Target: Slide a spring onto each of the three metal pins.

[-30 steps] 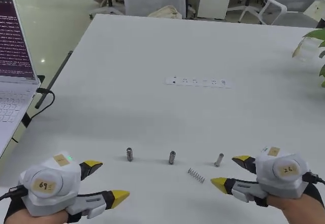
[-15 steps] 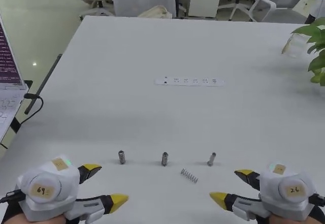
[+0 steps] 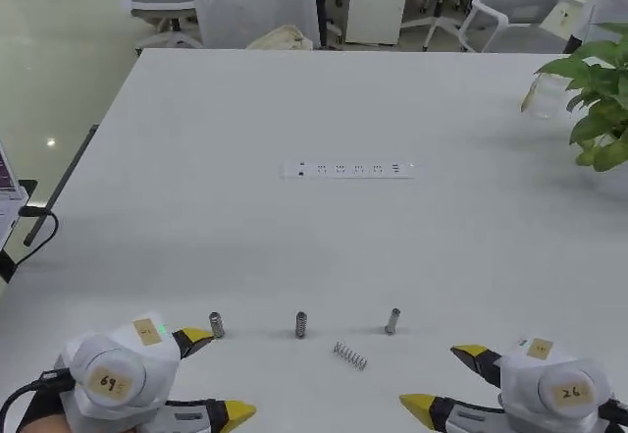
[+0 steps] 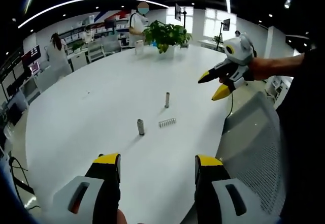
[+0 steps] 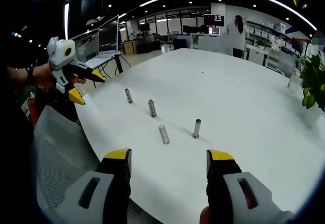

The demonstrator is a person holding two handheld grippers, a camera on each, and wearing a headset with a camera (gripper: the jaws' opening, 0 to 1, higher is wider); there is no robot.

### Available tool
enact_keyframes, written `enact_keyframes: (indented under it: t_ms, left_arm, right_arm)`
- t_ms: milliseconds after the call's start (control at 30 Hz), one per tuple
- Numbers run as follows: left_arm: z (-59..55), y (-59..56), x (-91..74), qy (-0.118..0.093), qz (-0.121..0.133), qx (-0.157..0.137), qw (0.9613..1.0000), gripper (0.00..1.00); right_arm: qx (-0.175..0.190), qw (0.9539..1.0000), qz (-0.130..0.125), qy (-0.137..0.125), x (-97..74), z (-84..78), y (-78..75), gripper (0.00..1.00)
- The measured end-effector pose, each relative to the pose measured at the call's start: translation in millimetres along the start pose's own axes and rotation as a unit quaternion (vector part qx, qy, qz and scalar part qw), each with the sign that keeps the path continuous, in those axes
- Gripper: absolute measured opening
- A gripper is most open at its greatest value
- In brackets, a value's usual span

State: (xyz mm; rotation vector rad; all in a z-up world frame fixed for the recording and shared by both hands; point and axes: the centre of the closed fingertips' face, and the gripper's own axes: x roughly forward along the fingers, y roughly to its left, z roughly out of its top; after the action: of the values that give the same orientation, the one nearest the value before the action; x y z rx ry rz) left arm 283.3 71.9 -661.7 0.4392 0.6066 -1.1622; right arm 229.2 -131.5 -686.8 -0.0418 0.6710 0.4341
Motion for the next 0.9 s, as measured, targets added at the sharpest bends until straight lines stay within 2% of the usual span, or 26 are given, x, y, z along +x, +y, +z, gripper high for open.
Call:
enact_keyframes:
  t_ms: [133,300,533,733,800,900]
  left_arm:
    - [7.5,-4.6,8.6,0.007,-0.013,0.026,0.9996,0.54]
    - [16.4,-15.3,25.9,0.023,-0.041,0.075,0.9960,0.54]
    - [27.1,-28.3,46.4,0.031,-0.069,0.108,0.9913,0.53]
    - [33.0,-39.7,67.0,0.045,-0.091,0.144,0.9844,0.53]
    - [34.4,-45.9,73.7,0.048,-0.106,0.148,0.9821,0.52]
    - [36.8,-49.8,81.7,0.052,-0.112,0.161,0.9792,0.52]
  right_arm:
    - [0.003,1.0000,0.000,-0.001,-2.7,-1.8,-0.3,0.59]
    - [0.003,1.0000,0.002,0.000,-5.5,-5.0,-0.4,0.59]
    - [0.003,1.0000,0.005,0.001,-9.5,-7.8,1.3,0.60]
    - [0.001,0.9999,0.009,0.004,-11.6,-10.4,1.5,0.59]
    - [0.000,0.9999,0.010,0.004,-11.7,-11.1,1.2,0.59]
    - [-0.001,0.9999,0.012,0.006,-12.7,-12.2,1.3,0.59]
